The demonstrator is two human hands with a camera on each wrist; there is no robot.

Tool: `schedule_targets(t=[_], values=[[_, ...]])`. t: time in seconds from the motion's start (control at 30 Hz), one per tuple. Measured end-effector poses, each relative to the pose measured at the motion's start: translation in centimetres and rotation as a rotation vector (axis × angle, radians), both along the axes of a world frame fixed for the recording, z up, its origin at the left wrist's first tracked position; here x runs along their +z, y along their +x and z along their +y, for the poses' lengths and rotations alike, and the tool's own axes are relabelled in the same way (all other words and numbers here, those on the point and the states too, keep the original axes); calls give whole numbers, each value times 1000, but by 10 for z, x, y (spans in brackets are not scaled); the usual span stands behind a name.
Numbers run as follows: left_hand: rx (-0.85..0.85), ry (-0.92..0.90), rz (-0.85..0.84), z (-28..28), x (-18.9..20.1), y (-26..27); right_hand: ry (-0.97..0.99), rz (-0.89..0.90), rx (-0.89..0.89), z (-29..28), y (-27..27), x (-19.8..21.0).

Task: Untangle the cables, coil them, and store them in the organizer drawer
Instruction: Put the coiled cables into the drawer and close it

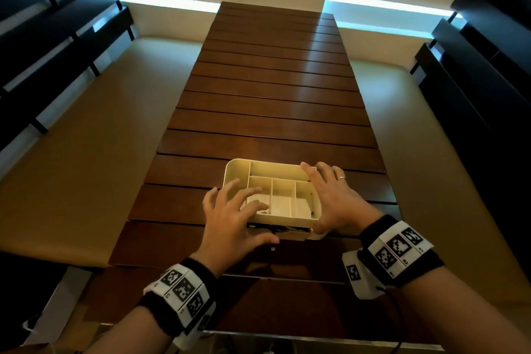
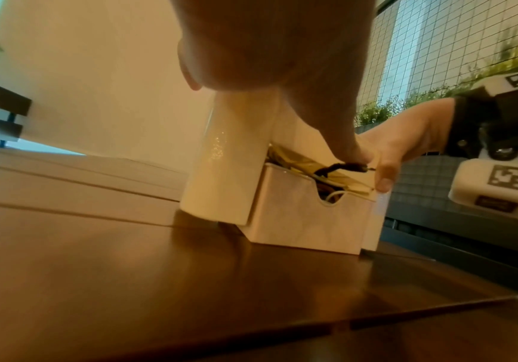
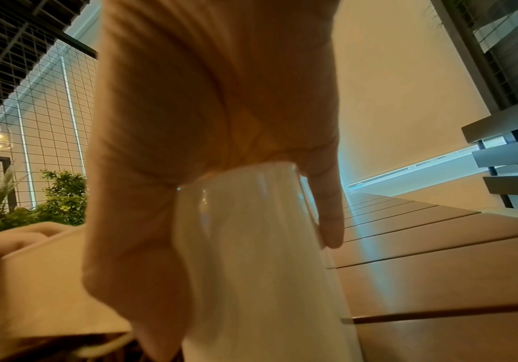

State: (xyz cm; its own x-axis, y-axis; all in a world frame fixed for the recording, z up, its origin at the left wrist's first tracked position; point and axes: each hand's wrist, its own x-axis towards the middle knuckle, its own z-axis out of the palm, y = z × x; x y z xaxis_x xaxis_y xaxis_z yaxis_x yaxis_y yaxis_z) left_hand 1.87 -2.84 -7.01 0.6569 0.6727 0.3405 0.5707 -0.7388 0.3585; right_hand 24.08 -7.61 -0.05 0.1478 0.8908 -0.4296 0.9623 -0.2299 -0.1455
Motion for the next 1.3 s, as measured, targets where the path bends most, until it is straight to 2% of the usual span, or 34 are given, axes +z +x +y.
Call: schedule_targets(t=[0.2,0.3,0.43,0.63,0.73,0.83,0.9,1.0,1.1,1.2,1.3], values=[[17,140,130,3,5,-1,4,6,0,0,0,-1],[-47,180,123,9,12,0,4,8,-1,0,0,0],[-102,187,208,18,20,3,-11,6,0,1,0,1],[22,346,168,5,10,10,12,7,0,-2,-1,-1],[24,272,192,4,10,10,3,-2,9,-1,-1,0],[-86,95,184,10,21,-3,-27,16,10,1,-2,2],[-97,11,244,17,29,-10,-29,15,13,0,-4,2],[-152,50,395,25,26,-9,-37,-22,14,-2,-7,1],[-227,69,334,29,18,-11,-7,-131,48,-3,-15,-1],[-205,68,338,25,17,-12,178,-295,165,-16,-33,-13],[-152,130,364,18,16,-8,289,-304,200,-37,-49,-30]])
